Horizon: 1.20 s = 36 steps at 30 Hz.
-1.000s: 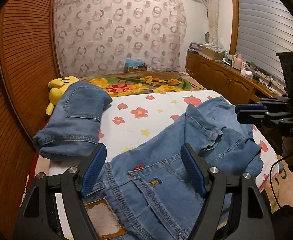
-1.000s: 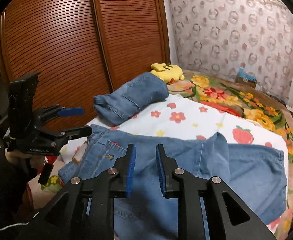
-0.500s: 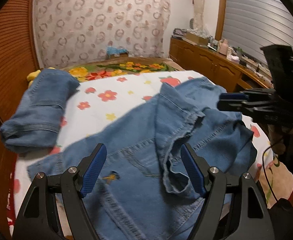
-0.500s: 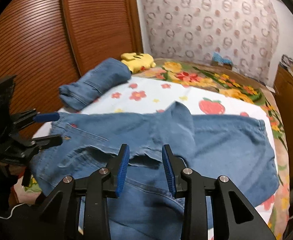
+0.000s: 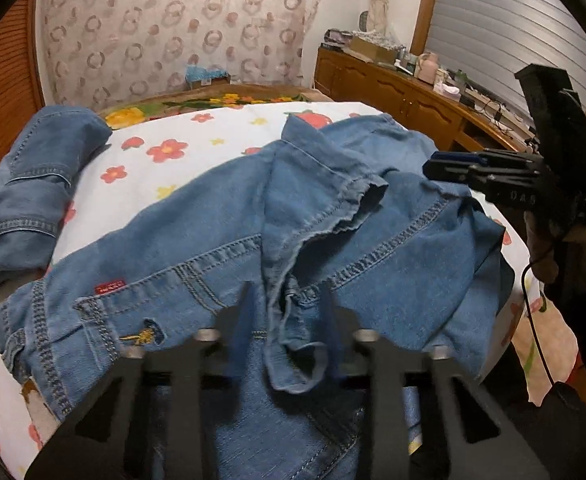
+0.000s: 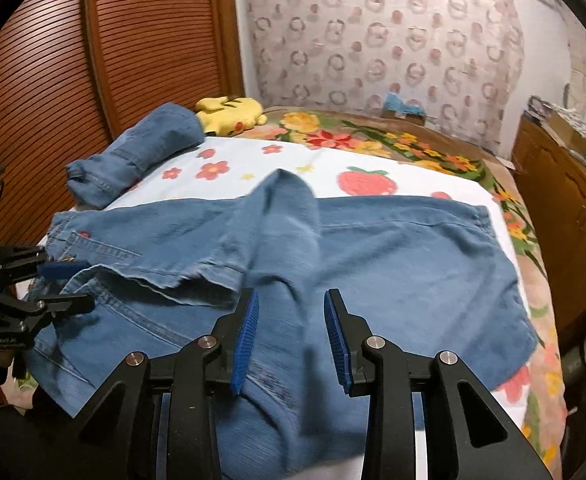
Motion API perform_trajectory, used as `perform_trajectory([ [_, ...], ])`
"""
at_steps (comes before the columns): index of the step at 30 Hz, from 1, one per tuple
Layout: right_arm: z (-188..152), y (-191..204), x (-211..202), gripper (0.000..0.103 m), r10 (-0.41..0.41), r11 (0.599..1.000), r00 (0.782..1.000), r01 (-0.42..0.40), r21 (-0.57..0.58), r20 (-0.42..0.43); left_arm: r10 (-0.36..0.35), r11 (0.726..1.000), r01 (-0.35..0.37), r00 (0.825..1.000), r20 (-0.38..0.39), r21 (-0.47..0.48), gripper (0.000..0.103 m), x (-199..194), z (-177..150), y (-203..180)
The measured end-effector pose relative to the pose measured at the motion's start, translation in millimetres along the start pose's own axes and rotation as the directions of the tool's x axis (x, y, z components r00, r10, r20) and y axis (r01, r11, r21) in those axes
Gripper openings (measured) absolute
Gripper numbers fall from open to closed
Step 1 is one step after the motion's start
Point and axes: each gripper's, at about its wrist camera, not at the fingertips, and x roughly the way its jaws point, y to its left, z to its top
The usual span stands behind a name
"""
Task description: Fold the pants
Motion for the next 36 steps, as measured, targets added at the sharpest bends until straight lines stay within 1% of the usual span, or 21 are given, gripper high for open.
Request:
perform_trajectory([
  [1,-1.7,-1.6,0.0,0.035,-0.003,1.0,1.0,0.003,0.011,0.002,0.003,1.0,-0.003,1.0,0.0,0.01,0.012,-1.0,-0.6,-2.0],
  [2,-3.4,-3.5,0.0,0.035,-0.007,1.0,1.0,0.007,0.023,0.004,0.005,1.0,-0.005,1.0,0.008,0.016,0.009,-4.7,-0.2,-2.9],
  [6,-7.6,-7.8,-0.9,0.035,-0.02,0.998,1.0,0.019,0.06,0.015,-0.004,1.0,0.002,0.998,0.07,0.02,0.009,-31.3,6.0,-3.3],
  [9,-11.0,-4.7,-4.1,0.035,-0.023,0.997,0.999,0.021,0.072,0.026,0.005,1.0,-0.006,0.991,0.135,0.007,0.008,-61.5,11.9,1.3],
  [11,-11.2,-1.7,-3.5,0.035,-0.021,0.997,0.999,0.019,0.074,0.029,0.021,1.0,-0.02,0.984,0.176,-0.007,0.008,-84.1,13.4,8.2],
  [14,-12.4,2.4,1.8,0.035,-0.01,0.998,1.0,0.008,0.068,0.028,0.049,0.999,-0.044,0.977,0.208,-0.026,0.008,-108.4,11.3,21.0],
  [15,-12.6,3.7,4.1,0.035,-0.005,0.998,1.0,0.003,0.065,0.028,0.071,0.997,-0.065,0.974,0.215,-0.035,0.008,-117.7,8.6,26.7],
  [19,-10.0,7.0,15.2,0.035,0.019,0.999,0.999,-0.02,0.05,0.026,0.123,0.991,-0.11,0.97,0.21,-0.073,0.008,-134.7,-4.1,45.7],
  [21,-8.1,9.5,19.2,0.035,0.035,0.998,0.999,-0.036,0.042,0.026,0.154,0.986,-0.139,0.97,0.19,-0.092,0.008,-135.3,-11.6,54.6],
  [22,-7.4,10.5,21.5,0.035,0.043,0.998,0.999,-0.044,0.039,0.026,0.171,0.983,-0.155,0.97,0.173,-0.102,0.008,-133.2,-16.4,59.3],
  [27,-7.4,15.4,33.6,0.035,0.077,0.997,0.997,-0.077,0.014,0.015,0.197,0.975,-0.183,0.975,0.106,-0.124,0.008,-114.7,-31.4,71.6],
  [30,-10.6,17.8,36.8,0.035,0.097,0.995,0.995,-0.097,0.0,0.002,0.208,0.971,-0.194,0.974,0.09,-0.138,0.009,-108.3,-36.3,75.5],
  [33,-13.5,17.8,38.8,0.035,0.105,0.994,0.994,-0.105,-0.017,-0.01,0.23,0.964,-0.216,0.97,0.083,-0.153,0.014,-106.7,-37.9,81.9],
  [36,-14.7,15.5,40.6,0.035,0.116,0.993,0.993,-0.116,-0.019,-0.022,0.246,0.96,-0.23,0.965,0.089,-0.162,0.03,-108.8,-37.9,86.0],
])
